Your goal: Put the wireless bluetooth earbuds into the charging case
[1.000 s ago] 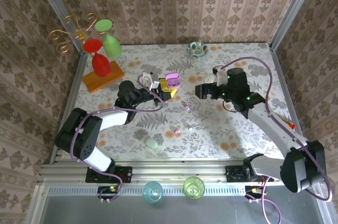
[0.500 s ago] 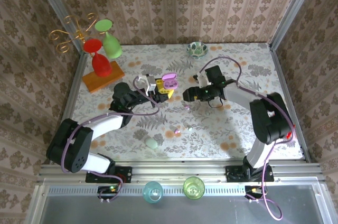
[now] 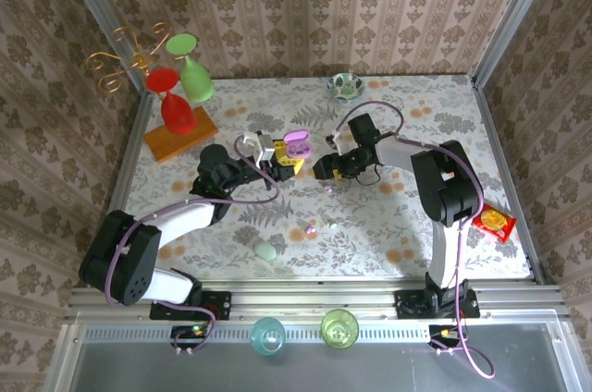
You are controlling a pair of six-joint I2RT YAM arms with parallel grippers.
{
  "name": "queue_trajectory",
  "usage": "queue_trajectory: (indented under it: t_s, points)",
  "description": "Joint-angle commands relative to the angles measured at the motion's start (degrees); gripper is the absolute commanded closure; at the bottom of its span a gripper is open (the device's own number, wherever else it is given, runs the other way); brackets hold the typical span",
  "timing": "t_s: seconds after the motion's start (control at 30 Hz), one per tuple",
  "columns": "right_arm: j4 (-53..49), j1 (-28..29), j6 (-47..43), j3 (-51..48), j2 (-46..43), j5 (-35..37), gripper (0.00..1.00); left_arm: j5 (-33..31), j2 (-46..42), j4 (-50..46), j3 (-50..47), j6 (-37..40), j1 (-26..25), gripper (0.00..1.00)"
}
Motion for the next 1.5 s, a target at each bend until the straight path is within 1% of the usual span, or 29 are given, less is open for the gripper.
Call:
queue_trajectory:
  t_s: [0.0, 0.1, 0.3, 0.47, 0.67, 0.9, 1.0, 1.03, 1.23, 1.37, 1.47]
  points:
    - [-4.1, 1.2, -3.0, -0.7, 0.6, -3.5, 0.25, 0.1, -1.5, -0.6, 0.1, 1.7, -0.3, 0.80]
    - [-4.2, 1.5, -3.5, -2.1, -0.5, -4.3, 0.29, 0.1, -1.3, -0.6, 0.3, 1.6, -0.3, 0.80]
    - [-4.2, 1.7, -3.9, -4.6, -2.7, -3.5, 0.30, 0.3, -1.2, -0.5, 0.6, 1.6, -0.5, 0.80]
    - [-4.6, 1.6, -4.2, -5.0, -2.7, -3.2, 0.33, 0.4, -1.1, -0.6, 0.7, 1.6, -0.5, 0.80]
    - [-4.4, 1.5, -4.2, -6.1, -4.2, -3.4, 0.43, 0.4, -1.1, -0.5, 0.6, 1.7, -0.6, 0.80]
    - [-4.2, 1.5, -4.2, -7.4, -4.9, -3.4, 0.45, 0.6, -1.0, -0.6, 0.8, 1.6, -0.6, 0.80]
    - [-5.1, 1.6, -4.3, -7.0, -3.9, -2.1, 0.46, 0.7, -1.0, -0.5, 1.0, 1.5, -0.6, 0.80]
    - [-5.1, 1.5, -4.3, -6.8, -3.6, -1.9, 0.49, 0.8, -1.1, -0.5, 1.0, 1.5, -0.6, 0.80]
    - [-5.1, 1.6, -3.9, -6.5, -2.9, 0.0, 0.54, 0.9, -1.3, -0.6, 1.0, 1.4, -0.7, 0.80]
    - [-6.9, 1.6, -3.8, -5.1, -2.0, 2.4, 0.54, 0.9, -1.4, -0.6, 0.9, 1.4, -0.7, 0.80]
    - [-6.6, 1.9, -3.1, -5.3, -3.0, 3.4, 0.54, 0.2, -1.7, -0.4, 0.5, 1.6, -0.7, 0.80]
